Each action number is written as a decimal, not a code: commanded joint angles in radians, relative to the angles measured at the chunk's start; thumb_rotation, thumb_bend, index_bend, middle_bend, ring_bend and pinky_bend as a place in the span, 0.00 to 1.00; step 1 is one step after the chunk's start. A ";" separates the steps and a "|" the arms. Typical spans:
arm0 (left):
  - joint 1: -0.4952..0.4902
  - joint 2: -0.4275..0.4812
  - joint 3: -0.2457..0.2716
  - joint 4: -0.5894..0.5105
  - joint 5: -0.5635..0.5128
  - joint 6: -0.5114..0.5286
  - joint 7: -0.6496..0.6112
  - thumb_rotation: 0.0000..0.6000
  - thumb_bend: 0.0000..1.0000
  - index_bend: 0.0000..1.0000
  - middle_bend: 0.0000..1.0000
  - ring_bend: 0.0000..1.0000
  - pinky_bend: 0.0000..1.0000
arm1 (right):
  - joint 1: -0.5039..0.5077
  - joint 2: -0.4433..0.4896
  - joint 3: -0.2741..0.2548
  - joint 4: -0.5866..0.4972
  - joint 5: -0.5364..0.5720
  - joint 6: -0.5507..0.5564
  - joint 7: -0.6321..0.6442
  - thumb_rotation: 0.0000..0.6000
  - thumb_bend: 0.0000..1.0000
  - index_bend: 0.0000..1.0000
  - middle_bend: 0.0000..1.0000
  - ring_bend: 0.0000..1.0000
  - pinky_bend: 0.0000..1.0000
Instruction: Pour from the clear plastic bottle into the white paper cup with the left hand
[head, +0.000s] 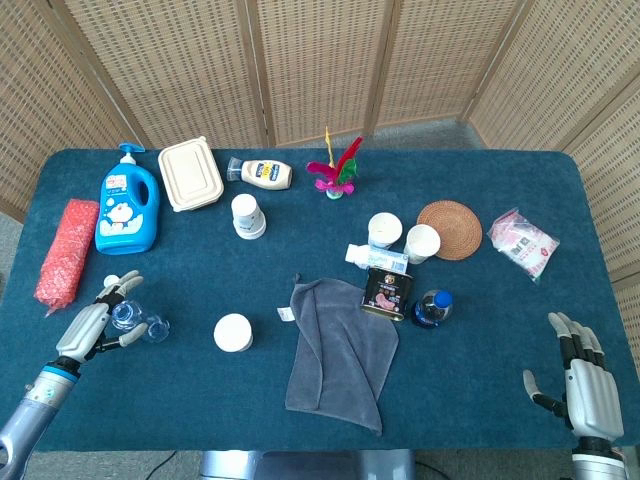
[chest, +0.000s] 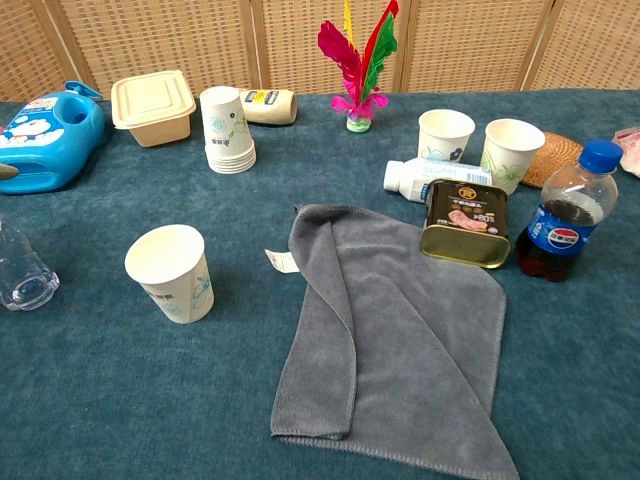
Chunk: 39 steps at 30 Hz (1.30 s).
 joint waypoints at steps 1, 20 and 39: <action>0.000 0.000 0.000 0.001 0.002 0.002 0.000 0.23 0.22 0.00 0.00 0.00 0.00 | 0.000 0.000 0.000 0.000 0.001 0.000 0.000 1.00 0.39 0.00 0.03 0.00 0.00; -0.004 0.027 0.008 -0.034 0.029 0.030 0.001 0.15 0.21 0.00 0.00 0.00 0.00 | -0.006 0.001 -0.001 0.006 -0.001 0.005 0.011 1.00 0.40 0.00 0.03 0.00 0.00; 0.017 0.063 0.000 -0.069 0.025 0.084 -0.053 0.14 0.21 0.00 0.00 0.00 0.00 | -0.001 0.002 0.001 -0.004 -0.004 0.001 -0.001 1.00 0.39 0.00 0.03 0.00 0.00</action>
